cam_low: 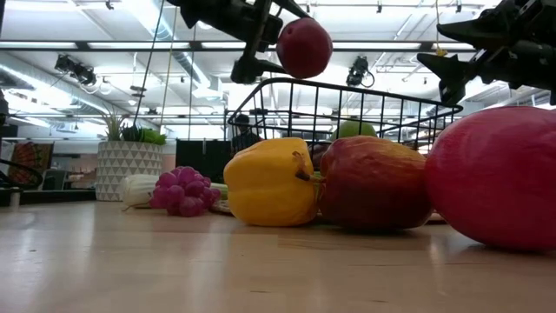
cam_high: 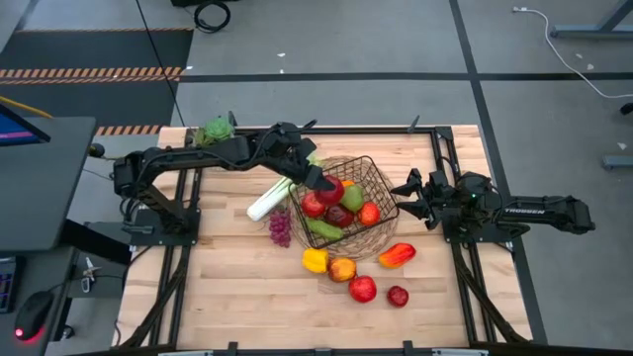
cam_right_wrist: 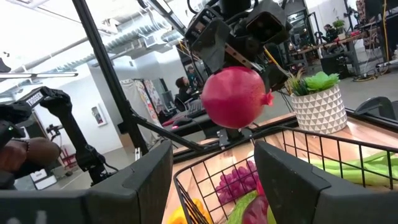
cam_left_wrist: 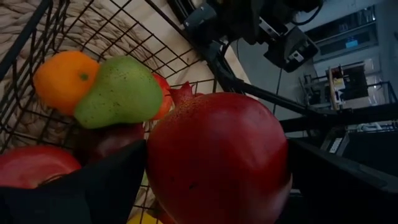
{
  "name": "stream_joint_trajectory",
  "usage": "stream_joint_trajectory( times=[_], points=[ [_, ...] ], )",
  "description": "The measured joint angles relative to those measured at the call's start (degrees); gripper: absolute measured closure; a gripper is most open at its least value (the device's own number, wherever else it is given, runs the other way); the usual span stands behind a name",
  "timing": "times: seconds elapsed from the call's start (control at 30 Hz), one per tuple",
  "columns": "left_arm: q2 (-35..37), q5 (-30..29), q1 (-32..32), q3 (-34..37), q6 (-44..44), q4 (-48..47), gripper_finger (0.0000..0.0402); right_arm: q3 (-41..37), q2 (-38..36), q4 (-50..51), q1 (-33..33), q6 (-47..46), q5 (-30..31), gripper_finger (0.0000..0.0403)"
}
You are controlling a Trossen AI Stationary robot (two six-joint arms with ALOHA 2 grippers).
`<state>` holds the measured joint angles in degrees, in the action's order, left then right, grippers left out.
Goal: Build produce basket
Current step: Put the red pomegranate into the black wire basket
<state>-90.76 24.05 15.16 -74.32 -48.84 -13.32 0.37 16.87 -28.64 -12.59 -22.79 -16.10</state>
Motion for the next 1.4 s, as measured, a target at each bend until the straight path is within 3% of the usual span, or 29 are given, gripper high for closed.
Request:
stream_joint_trajectory(
  times=[0.2,0.57,0.73,1.0,1.23,1.4],
  points=[
    [0.0,0.0,0.0,0.0,0.7,-0.1,0.0019,0.0,0.0,0.0,0.0,0.0,0.0,0.0172],
    [0.0,-0.1,0.0,0.0,31.0,-0.1,0.0019,0.0,0.0,0.0,0.0,0.0,0.0,0.0172],
    [-0.7,-1.6,-1.1,0.0,30.3,-2.2,0.0019,0.0,0.0,0.0,0.0,0.0,0.0,0.0172],
    [-5.2,-11.0,-4.9,0.0,35.9,-9.2,0.0019,0.0,0.0,0.0,0.0,0.0,0.0,0.0172],
    [-7.3,-28.4,-9.0,-0.2,44.2,-12.7,0.0019,0.0,0.0,0.0,0.0,0.0,0.0,0.0172],
    [-7.4,-30.2,-10.1,-0.2,45.6,-12.5,0.0019,0.0,0.0,0.0,0.0,0.0,0.0,0.0172]
  ],
)
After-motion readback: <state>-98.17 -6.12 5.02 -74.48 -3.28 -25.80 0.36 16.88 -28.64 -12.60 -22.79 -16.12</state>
